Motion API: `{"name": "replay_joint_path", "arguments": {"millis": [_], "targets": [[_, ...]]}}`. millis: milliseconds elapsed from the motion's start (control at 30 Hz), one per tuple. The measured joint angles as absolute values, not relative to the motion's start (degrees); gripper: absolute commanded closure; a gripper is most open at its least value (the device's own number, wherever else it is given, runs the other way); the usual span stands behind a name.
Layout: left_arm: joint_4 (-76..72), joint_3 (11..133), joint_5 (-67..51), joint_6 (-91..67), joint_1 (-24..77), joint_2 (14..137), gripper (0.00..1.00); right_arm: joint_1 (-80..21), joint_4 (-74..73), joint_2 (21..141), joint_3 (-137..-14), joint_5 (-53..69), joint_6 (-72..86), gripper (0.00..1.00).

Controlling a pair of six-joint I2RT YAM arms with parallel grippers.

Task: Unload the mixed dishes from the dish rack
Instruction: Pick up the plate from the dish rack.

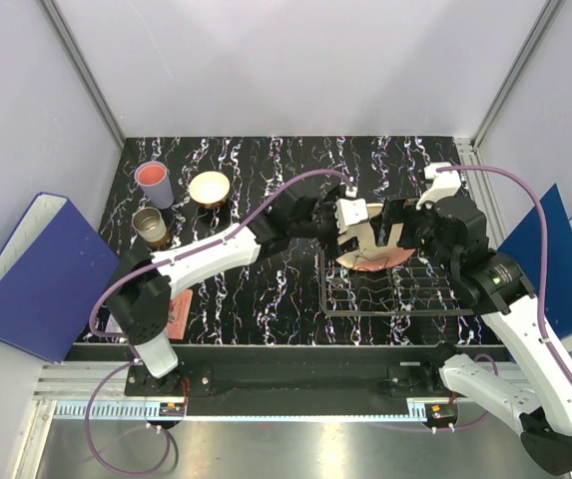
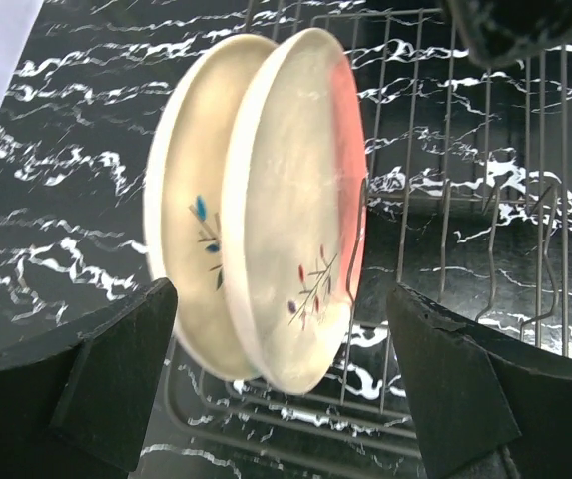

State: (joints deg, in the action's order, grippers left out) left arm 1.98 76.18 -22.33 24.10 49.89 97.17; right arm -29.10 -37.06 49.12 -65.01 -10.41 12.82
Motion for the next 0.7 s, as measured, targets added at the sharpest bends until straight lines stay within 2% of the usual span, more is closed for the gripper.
{"name": "replay_joint_path", "arguments": {"millis": [233,333,467,567,700], "targets": [[-1.48,75.7,-23.99,25.39,49.87,99.85,0.12,-29.1,-35.81,48.64,-63.68,-10.41,12.64,0.0],[-2.39,75.77,-24.32,25.91,49.69,101.71,0.16,-29.1,-35.22,48.64,-62.96,-10.59,12.4,0.0],[-2.96,76.34,-25.71,26.26,49.28,104.47,0.37,-28.95,-35.31,48.66,-61.6,-11.94,11.75,0.0],[-3.2,76.4,-26.04,26.09,49.08,105.41,0.46,-28.95,-35.27,48.66,-60.77,-12.53,11.38,0.0],[-3.9,76.4,-25.89,25.5,48.84,105.49,0.65,-28.95,-34.89,48.66,-60.66,-12.51,11.33,0.0]]}}
